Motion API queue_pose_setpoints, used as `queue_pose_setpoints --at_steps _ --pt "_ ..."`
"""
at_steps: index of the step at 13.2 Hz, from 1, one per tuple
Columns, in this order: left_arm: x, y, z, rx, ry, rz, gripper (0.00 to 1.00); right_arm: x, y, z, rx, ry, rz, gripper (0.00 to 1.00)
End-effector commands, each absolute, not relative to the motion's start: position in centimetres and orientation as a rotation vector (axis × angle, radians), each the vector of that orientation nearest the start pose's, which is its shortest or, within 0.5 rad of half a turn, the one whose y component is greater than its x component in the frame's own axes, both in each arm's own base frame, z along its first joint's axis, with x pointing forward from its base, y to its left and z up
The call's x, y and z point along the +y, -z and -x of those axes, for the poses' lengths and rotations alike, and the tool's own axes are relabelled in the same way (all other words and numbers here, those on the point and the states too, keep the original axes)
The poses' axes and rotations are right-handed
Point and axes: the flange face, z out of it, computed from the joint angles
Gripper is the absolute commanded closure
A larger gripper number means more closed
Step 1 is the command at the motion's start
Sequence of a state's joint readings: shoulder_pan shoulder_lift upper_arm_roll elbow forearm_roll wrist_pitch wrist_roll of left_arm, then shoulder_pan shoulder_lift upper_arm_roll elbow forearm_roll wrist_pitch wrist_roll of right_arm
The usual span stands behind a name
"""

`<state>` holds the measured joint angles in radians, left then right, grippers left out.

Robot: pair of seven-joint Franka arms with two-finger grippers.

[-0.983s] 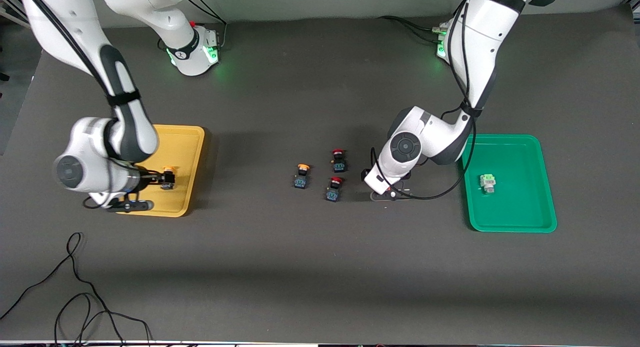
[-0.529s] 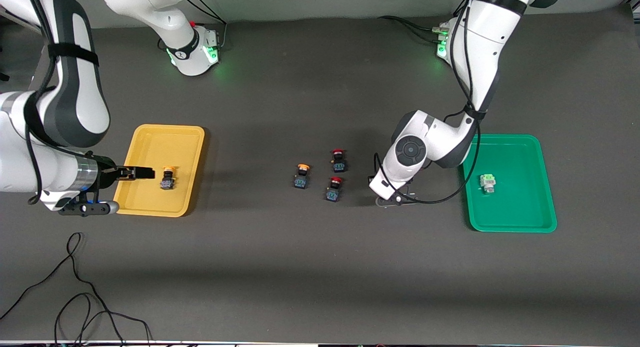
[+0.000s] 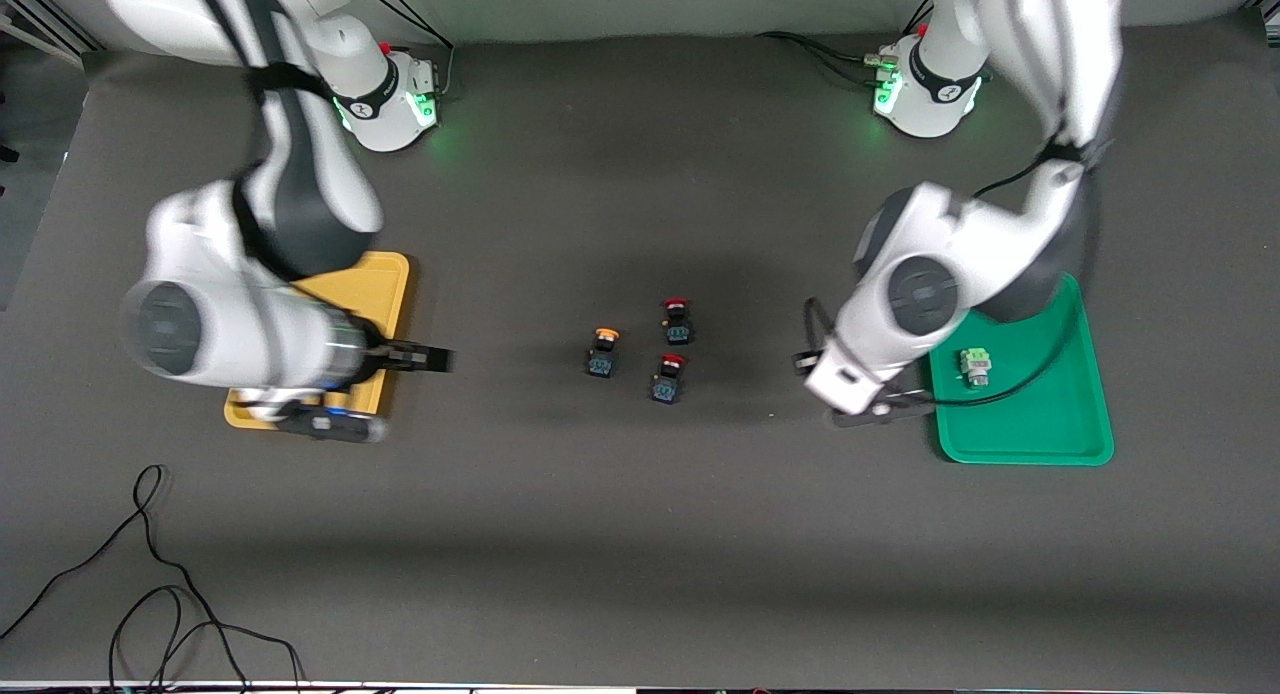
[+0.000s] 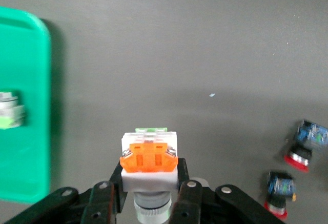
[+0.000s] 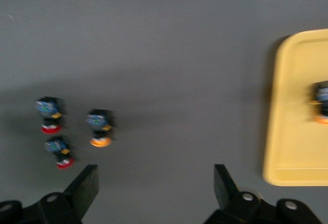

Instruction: Place green and yellow buttons in trays

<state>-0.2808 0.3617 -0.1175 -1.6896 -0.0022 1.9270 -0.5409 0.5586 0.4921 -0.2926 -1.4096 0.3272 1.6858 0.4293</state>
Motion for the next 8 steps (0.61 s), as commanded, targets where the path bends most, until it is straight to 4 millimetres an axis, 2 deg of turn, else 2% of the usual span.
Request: queue_pose_setpoints --at_steps 1,2,4,6,8 --pt "-16.3 -41.5 -58.8 -0.137 -0.331 3.122 0.77 29.9 -37.8 -64.5 0.458 -0.298 3.000 0.00" --pt "-13.3 -42.0 -58.6 -0.070 -0.379 3.124 0.77 31.6 -36.3 -64.2 0.469 -0.278 3.006 0.00" --pt "-6.2 -41.8 -58.1 0.003 -0.428 3.130 0.76 35.5 -32.6 -63.2 0.476 -0.263 3.011 0.01" --pt "0.8 -41.4 -57.9 0.031 -0.412 3.124 0.76 37.2 -29.5 -62.5 0.479 -0.284 3.000 0.01" --pt "5.1 -39.3 -57.5 0.048 -0.370 3.124 0.76 39.3 -26.4 -61.2 0.456 -0.308 3.012 0.00"
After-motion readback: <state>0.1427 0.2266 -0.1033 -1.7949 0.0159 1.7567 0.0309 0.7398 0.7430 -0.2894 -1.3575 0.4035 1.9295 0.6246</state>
